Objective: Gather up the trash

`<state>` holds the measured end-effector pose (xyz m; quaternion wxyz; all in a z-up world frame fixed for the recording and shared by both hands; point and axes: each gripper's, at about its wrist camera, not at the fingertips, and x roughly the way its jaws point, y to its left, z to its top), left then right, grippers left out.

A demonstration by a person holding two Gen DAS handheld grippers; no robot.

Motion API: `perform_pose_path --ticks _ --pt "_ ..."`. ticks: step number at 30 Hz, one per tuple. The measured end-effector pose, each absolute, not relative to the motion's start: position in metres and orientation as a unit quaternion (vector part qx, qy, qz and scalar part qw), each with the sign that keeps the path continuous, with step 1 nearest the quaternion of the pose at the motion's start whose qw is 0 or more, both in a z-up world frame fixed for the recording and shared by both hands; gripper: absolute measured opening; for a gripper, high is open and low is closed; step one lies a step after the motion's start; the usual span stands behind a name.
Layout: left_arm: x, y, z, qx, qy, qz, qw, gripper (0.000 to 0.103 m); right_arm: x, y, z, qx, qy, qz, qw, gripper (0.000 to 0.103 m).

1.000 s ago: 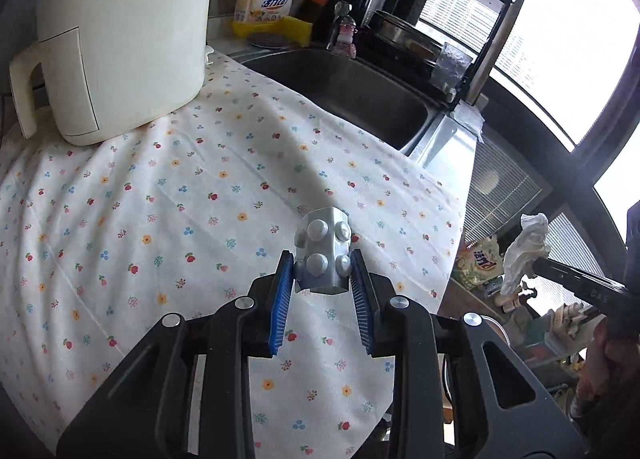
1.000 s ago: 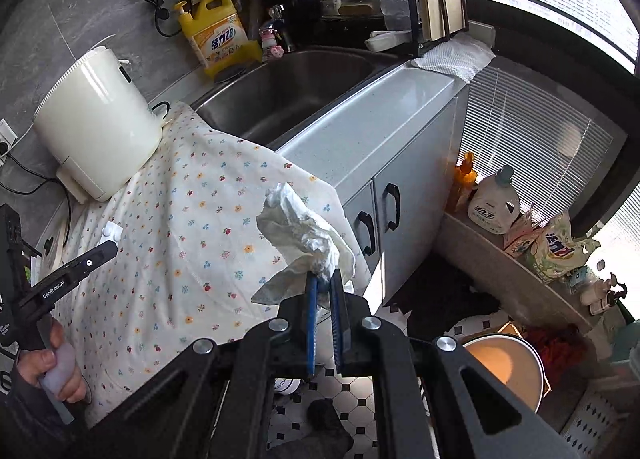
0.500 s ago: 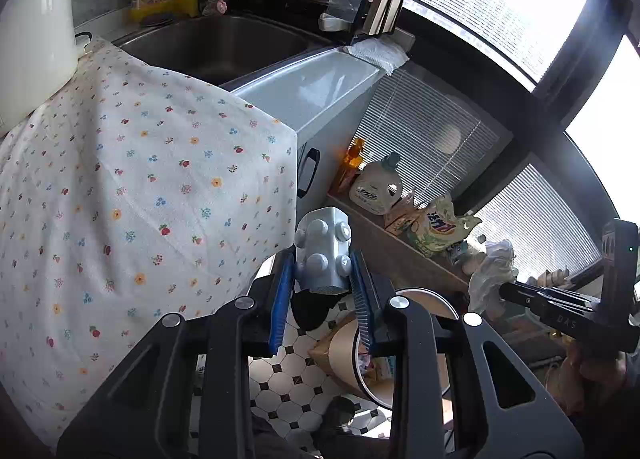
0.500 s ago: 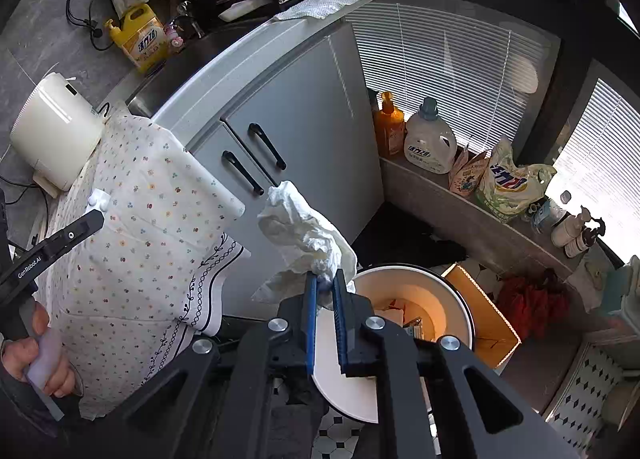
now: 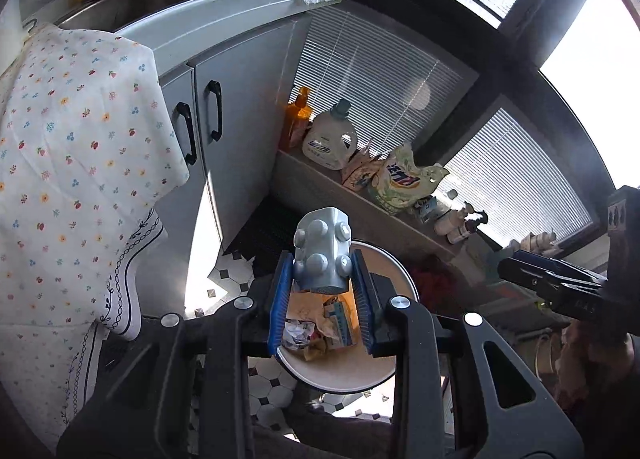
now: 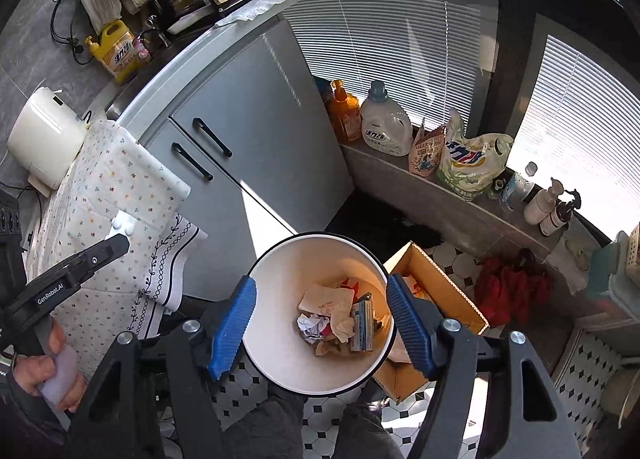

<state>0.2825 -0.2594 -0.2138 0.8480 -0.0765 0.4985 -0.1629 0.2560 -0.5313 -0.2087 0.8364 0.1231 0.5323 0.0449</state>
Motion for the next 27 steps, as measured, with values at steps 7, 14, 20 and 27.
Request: perform_pose_path --ticks 7,14,20,27 --pt "0.277 -0.315 -0.224 -0.067 0.514 -0.217 0.827 0.033 0.241 -0.568 -0.199 0.131 0.521 0.027 0.843 0.067" --pt "0.273 -0.327 -0.213 -0.067 0.5 -0.219 0.835 0.077 0.237 -0.578 -0.19 0.141 0.507 0.029 0.85 0.07" --pt "0.274 -0.291 -0.189 -0.071 0.481 -0.176 0.856 0.084 0.247 -0.557 -0.178 0.138 0.491 0.062 0.858 0.08" --pt "0.26 -0.233 -0.155 -0.09 0.455 -0.101 0.88 0.095 0.265 -0.52 -0.152 0.125 0.471 0.11 0.866 0.096"
